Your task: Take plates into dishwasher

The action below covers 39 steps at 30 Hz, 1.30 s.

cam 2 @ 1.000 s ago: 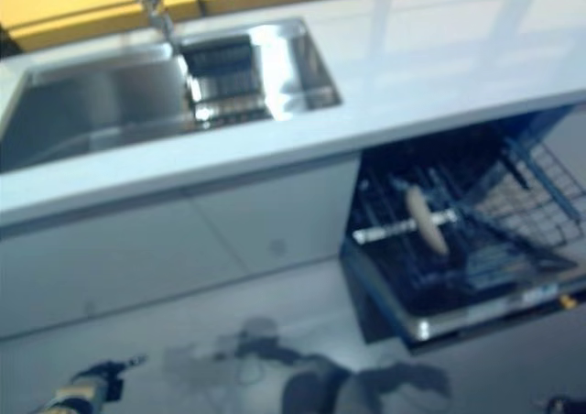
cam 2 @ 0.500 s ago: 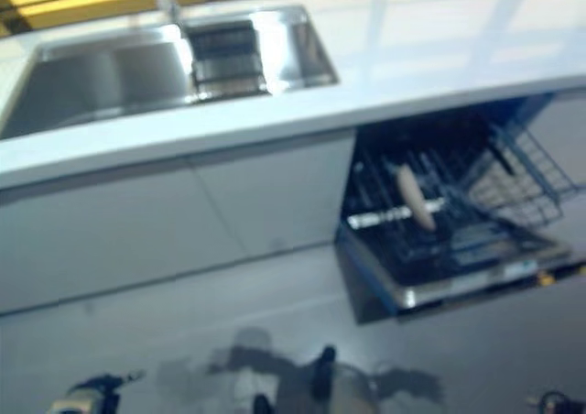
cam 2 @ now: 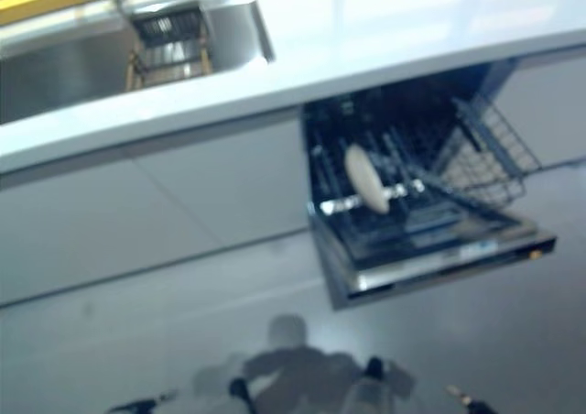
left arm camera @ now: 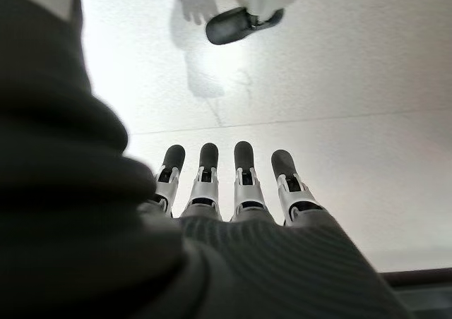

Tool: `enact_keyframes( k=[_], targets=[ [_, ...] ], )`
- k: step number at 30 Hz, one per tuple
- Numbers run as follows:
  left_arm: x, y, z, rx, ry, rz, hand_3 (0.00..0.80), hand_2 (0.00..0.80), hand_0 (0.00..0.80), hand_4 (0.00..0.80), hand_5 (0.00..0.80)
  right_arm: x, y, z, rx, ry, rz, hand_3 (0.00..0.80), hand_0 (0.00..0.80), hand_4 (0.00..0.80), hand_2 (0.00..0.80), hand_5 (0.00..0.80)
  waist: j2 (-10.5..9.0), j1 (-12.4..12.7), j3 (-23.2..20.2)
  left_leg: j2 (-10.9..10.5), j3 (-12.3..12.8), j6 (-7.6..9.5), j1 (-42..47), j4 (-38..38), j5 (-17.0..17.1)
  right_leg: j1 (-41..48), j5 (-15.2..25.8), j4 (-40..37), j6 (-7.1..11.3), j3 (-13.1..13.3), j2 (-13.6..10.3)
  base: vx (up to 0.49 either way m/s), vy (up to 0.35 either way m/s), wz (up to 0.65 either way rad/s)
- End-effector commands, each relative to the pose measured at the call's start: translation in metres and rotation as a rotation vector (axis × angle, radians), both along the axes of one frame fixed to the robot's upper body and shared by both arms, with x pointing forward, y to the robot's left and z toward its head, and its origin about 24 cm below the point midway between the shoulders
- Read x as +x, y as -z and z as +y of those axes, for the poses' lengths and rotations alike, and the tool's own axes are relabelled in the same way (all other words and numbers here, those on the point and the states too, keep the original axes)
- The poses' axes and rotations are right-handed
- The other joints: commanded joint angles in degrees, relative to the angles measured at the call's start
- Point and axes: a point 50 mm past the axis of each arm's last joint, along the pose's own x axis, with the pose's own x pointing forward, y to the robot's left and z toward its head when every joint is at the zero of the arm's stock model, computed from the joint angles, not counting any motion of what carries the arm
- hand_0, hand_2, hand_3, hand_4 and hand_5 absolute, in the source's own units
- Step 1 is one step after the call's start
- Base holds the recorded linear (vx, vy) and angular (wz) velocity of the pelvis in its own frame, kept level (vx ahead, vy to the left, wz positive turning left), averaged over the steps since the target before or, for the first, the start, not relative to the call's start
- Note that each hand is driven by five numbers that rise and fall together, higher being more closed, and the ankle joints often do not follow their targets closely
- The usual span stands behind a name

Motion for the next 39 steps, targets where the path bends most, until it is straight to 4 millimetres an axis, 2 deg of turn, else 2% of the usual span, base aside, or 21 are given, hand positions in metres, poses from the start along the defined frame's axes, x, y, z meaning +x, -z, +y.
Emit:
enact_keyframes(
  k=[1, 2, 4, 8, 11, 13, 14, 16, 20, 22, 23, 24, 26, 30, 33, 34, 36, 39],
  targets=[
    [-0.008, -0.005, 0.018, 0.06, 0.007, 0.02, 0.0, 0.0, 0.0, 0.0, 0.0, 0.015, 0.001, 0.006, 0.017, 0.154, -0.112, 0.0, 0.0, 0.0, 0.0, 0.0, 0.02, -0.1, 2.8, -2.8, -1.8, 0.89, 0.4, -1.2, 0.5, 0.5, 0.0, 0.6, -0.45, 3.2, -1.5, 0.004, 0.035, 0.12],
    [-0.009, -0.005, 0.017, 0.059, 0.008, 0.021, 0.0, 0.0, 0.0, 0.0, 0.0, 0.016, 0.001, 0.006, 0.018, 0.155, -0.114, 0.0, 0.0, 0.0, 0.0, 0.0, 0.07, -0.1, 2.8, -2.8, -1.8, 0.89, 0.4, -1.3, 0.5, 0.5, 0.0, 0.6, -0.45, 3.2, -1.5, 0.016, 0.055, 0.13],
    [-0.011, -0.002, 0.012, 0.036, 0.011, 0.023, 0.0, 0.0, 0.0, 0.0, 0.0, 0.024, -0.004, 0.001, -0.003, 0.181, -0.171, 0.0, 0.0, 0.0, 0.0, 0.0, 1.53, -0.3, 3.0, -3.5, -1.5, 1.09, 1.0, -1.2, 0.2, -0.3, -1.0, 2.0, -0.51, 3.3, -2.2, 0.0, 0.082, 0.06],
    [-0.006, 0.0, 0.005, 0.011, 0.009, 0.004, 0.0, 0.0, 0.0, 0.0, 0.0, 0.048, -0.02, -0.012, -0.034, 0.243, -0.317, 0.0, 0.0, 0.0, 0.0, 0.0, 3.81, -0.2, 4.4, -4.7, -1.8, 1.42, -0.7, 0.9, -0.9, -3.3, -2.8, 6.5, -1.0, 4.1, -4.0, -0.049, 0.093, -0.01],
    [-0.001, 0.0, 0.001, -0.016, -0.04, -0.032, 0.0, 0.0, 0.0, 0.0, 0.0, 0.076, -0.038, -0.019, -0.01, 0.32, -0.504, 0.0, 0.0, 0.0, 0.0, 0.0, 5.64, 0.0, 6.6, -5.7, -2.6, 1.76, -4.4, 5.4, -2.3, -7.8, -4.9, 12.3, -1.7, 5.9, -5.7, -0.115, 0.095, -0.03],
    [-0.003, 0.001, -0.002, -0.034, -0.062, -0.037, 0.0, 0.0, 0.0, 0.0, 0.0, 0.091, -0.047, -0.019, 0.023, 0.377, -0.602, 0.0, 0.0, 0.0, 0.0, 0.0, 6.55, 0.1, 7.7, -6.2, -2.8, 1.9, -6.7, 8.0, -2.9, -10.0, -6.0, 15.1, -2.2, 6.8, -6.5, -0.052, 0.05, 0.01],
    [-0.007, 0.004, -0.005, -0.047, -0.06, -0.035, 0.0, 0.0, 0.0, 0.0, 0.0, 0.099, -0.052, -0.021, 0.044, 0.417, -0.669, 0.0, 0.0, 0.0, 0.0, 0.0, 7.07, 0.3, 8.2, -6.8, -3.6, 1.49, -7.4, 9.6, -4.3, -10.5, -7.9, 17.1, -1.86, 7.7, -7.0, 0.022, 0.037, 0.03],
    [-0.012, 0.007, -0.01, -0.065, -0.062, -0.032, 0.0, 0.0, 0.0, 0.0, 0.0, 0.112, -0.064, -0.024, 0.076, 0.468, -0.765, 0.0, 0.0, 0.0, 0.0, 0.0, 8.21, 0.6, 9.0, -7.3, -3.8, 1.42, -8.6, 11.1, -4.5, -11.9, -8.7, 19.3, -2.28, 8.2, -7.6, 0.004, 0.051, 0.05],
    [-0.018, 0.012, -0.022, -0.097, -0.071, -0.036, 0.0, 0.0, 0.0, 0.0, 0.0, 0.147, -0.098, -0.03, 0.171, 0.581, -1.031, 0.0, 0.0, 0.0, 0.0, 0.0, 10.63, 1.1, 9.8, -8.3, -3.7, 1.14, -10.7, 12.6, -4.4, -14.7, -10.1, 22.3, -2.89, 9.0, -8.5, -0.031, 0.063, 0.12],
    [-0.019, 0.013, -0.025, -0.103, -0.064, -0.037, 0.0, 0.0, 0.0, 0.0, 0.0, 0.159, -0.11, -0.029, 0.196, 0.596, -1.112, 0.0, 0.0, 0.0, 0.0, 0.0, 11.26, 1.3, 9.9, -8.7, -3.8, 1.05, -11.3, 13.0, -4.3, -15.4, -10.4, 23.1, -3.06, 9.2, -8.7, -0.034, 0.063, 0.01],
    [-0.02, 0.015, -0.029, -0.117, -0.052, -0.042, 0.0, 0.0, 0.0, 0.0, 0.0, 0.178, -0.134, -0.03, 0.219, 0.585, -1.234, 0.0, 0.0, 0.0, 0.0, 0.0, 12.35, 1.5, 10.1, -9.1, -4.0, 0.92, -11.8, 13.3, -4.0, -16.2, -11.0, 24.3, -3.32, 9.6, -9.1, -0.039, 0.096, 0.03],
    [-0.021, 0.015, -0.031, -0.123, -0.045, -0.047, 0.0, 0.0, 0.0, 0.0, 0.0, 0.189, -0.148, -0.03, 0.228, 0.572, -1.298, 0.0, 0.0, 0.0, 0.0, 0.0, 12.89, 1.7, 10.1, -9.4, -4.1, 0.95, -12.0, 13.4, -3.9, -16.5, -11.3, 24.9, -3.48, 9.7, -9.3, -0.047, 0.108, 0.05],
    [-0.017, 0.015, -0.034, -0.132, -0.035, -0.058, 0.0, 0.0, 0.0, 0.0, 0.0, 0.203, -0.168, -0.029, 0.244, 0.535, -1.382, 0.0, 0.0, 0.0, 0.0, 0.0, 13.62, 2.1, 10.0, -9.8, -4.3, 0.92, -12.2, 13.5, -3.7, -16.9, -11.7, 25.7, -3.66, 9.9, -9.7, -0.032, 0.065, 0.04],
    [-0.016, 0.016, -0.038, -0.148, -0.006, -0.05, 0.0, 0.0, 0.0, 0.0, 0.0, 0.238, -0.227, -0.019, 0.279, 0.39, -1.57, 0.0, 0.0, 0.0, 0.0, 0.0, 14.73, 3.3, 9.5, -10.7, -5.2, 0.85, -11.8, 13.5, -3.2, -16.5, -12.4, 27.0, -3.99, 9.8, -10.5, 0.004, 0.064, 0.03],
    [-0.016, 0.016, -0.039, -0.157, 0.016, -0.033, 0.0, 0.0, 0.0, 0.0, 0.0, 0.259, -0.268, -0.004, 0.3, 0.236, -1.671, 0.0, 0.0, 0.0, 0.0, 0.0, 14.91, 4.0, 9.0, -11.0, -5.8, 0.77, -11.3, 13.5, -3.0, -16.0, -12.5, 27.4, -4.08, 9.6, -10.8, 0.045, 0.068, 0.01],
    [-0.016, 0.016, -0.04, -0.16, 0.017, -0.03, 0.0, 0.0, 0.0, 0.0, 0.0, 0.261, -0.274, -0.002, 0.302, 0.215, -1.684, 0.0, 0.0, 0.0, 0.0, 0.0, 14.96, 4.1, 8.9, -11.0, -5.9, 0.77, -11.2, 13.5, -2.9, -15.9, -12.6, 27.4, -4.1, 9.6, -10.8, 0.07, 0.08, 0.01],
    [-0.02, 0.017, -0.041, -0.169, 0.025, -0.016, 0.0, 0.0, 0.0, 0.0, 0.0, 0.272, -0.306, 0.01, 0.31, 0.099, -1.748, 0.0, 0.0, 0.0, 0.0, 0.0, 14.97, 4.7, 8.3, -10.9, -6.0, 0.77, -10.6, 13.7, -2.9, -15.1, -13.1, 27.9, -4.3, 9.5, -10.9, 0.083, 0.065, 0.01],
    [-0.02, 0.017, -0.041, -0.173, 0.045, -0.006, 0.0, 0.0, 0.0, 0.0, 0.0, 0.28, -0.344, 0.023, 0.313, -0.006, -1.824, 0.0, 0.0, 0.0, 0.0, 0.0, 14.68, 5.7, 7.4, -10.6, -6.0, 0.67, -9.8, 13.7, -2.7, -13.7, -13.7, 28.3, -4.48, 8.5, -11.1, 0.058, 0.019, 0.0]
  ],
)
